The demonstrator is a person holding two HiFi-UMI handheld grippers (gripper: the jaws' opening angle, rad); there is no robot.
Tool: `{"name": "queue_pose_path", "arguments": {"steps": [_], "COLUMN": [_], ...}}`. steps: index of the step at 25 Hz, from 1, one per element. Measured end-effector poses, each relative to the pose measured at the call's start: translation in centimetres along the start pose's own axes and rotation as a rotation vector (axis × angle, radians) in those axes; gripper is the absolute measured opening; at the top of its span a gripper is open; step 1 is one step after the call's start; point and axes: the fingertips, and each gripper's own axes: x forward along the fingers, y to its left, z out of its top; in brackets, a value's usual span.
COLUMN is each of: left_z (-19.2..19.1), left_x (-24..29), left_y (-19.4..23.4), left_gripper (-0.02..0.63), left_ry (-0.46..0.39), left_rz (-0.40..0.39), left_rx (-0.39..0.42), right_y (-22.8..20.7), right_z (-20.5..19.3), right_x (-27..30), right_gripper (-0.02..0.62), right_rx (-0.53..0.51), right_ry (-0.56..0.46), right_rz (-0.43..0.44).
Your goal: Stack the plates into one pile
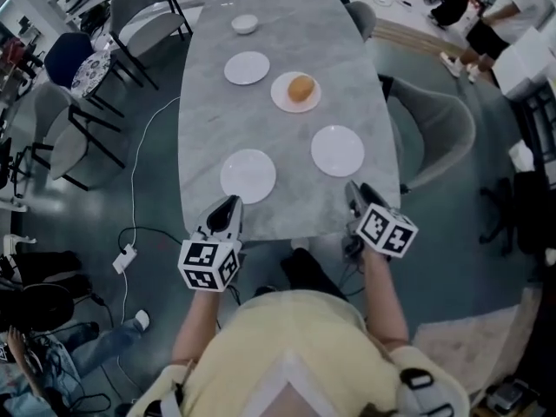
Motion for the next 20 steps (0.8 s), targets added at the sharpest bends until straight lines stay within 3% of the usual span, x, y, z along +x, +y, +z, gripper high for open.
{"name": "queue_pose_path", "arguments": {"steps": [20], "left_z": [1.1], "left_x": [10.0], "left_y": [0.8], "left_gripper": [0.003], "left_ry": [0.099], "left_rz": [0.059], "left_rx": [-0.018], "right_y": [-7.9], "right_z": [3.3], "right_x": [11.4], "right_gripper": [0.15], "right_rx": [-0.135], "right_ry": [0.209], "right_rz": [-0.151]}}
